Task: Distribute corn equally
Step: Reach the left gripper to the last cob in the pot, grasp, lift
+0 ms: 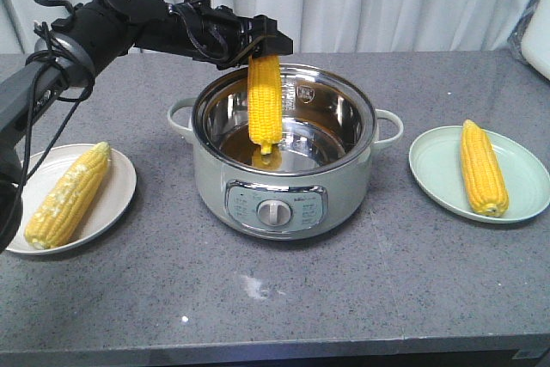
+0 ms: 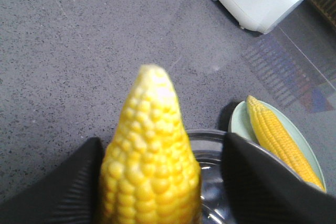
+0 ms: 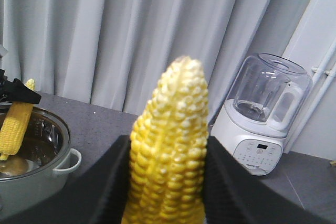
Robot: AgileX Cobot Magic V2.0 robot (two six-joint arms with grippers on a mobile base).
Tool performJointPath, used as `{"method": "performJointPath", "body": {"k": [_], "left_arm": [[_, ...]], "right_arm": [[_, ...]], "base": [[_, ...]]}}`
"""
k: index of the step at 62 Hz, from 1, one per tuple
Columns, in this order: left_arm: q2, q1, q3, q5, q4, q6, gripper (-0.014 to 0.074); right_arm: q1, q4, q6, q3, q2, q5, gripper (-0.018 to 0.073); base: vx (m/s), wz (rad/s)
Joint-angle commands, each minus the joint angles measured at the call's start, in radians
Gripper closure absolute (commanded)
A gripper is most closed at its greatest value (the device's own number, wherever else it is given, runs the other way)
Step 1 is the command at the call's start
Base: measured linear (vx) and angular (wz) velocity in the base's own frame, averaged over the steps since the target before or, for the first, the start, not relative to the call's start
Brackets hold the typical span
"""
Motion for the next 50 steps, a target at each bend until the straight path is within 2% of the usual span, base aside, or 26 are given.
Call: {"method": "performJointPath", "body": {"k": [1,15,36,40,50], "left_arm": [[-0.072,-0.005,-0.034,-0.025,-0.052,-0.004,0.0274],[-0.081,-0.005,-0.034,-0.025,-0.053,-0.004,0.0608],[-0.245,0.012,-0.034,-0.006,-0.049,0.005,0.0605],[-0.29,0.019,-0.034,0.031,-0.041,0.005,0.0605],[-0.409,0.04,-0.034,0.187,0.04,-0.006,0.0605]], "right_arm": [[-0.006,-0.014,-0.007,-0.01,0.02,-0.079,0.0564],[-0.006,-0.014,-0.007,-0.01,0.02,-0.076,0.0564],[-0.006,-0.011,-0.007,-0.01,0.02,-0.082,0.0564],[-0.006,-0.009,-0.007,-0.01,0.02,-0.083,0.0564],[-0.006,0.002,-0.007,-0.01,0.037,-0.082,0.0564]], "base": [[0.0,0.0],[0.0,0.0],[0.0,0.0],[0.0,0.0],[0.0,0.0]]}}
